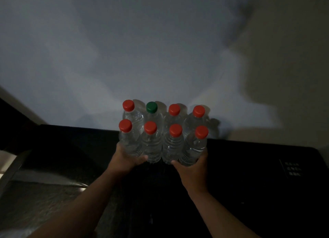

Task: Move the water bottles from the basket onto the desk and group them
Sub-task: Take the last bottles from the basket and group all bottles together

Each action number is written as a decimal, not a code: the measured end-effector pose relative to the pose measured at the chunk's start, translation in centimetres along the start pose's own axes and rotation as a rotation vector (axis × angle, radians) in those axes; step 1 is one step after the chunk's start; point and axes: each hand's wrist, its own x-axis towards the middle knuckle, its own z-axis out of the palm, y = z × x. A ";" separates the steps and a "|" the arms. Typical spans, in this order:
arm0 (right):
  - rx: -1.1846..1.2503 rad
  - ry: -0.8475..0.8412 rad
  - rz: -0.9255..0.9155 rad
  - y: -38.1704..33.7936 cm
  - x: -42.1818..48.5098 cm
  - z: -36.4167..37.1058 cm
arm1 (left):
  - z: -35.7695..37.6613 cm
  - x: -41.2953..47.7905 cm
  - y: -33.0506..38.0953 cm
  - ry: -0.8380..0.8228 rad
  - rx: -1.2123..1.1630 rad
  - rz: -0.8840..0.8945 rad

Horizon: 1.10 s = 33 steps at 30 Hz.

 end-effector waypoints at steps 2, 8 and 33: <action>-0.003 -0.068 0.071 0.4 0.5 -0.9 | -0.6 -0.1 -0.4 -0.023 -0.025 -0.056; -0.103 -0.125 0.129 0.2 0.8 -1.0 | -0.5 0.2 -0.5 -0.077 -0.097 -0.091; -0.610 -0.297 0.236 -3.1 -1.9 -3.8 | -4.6 -4.3 2.8 -0.048 0.501 -0.398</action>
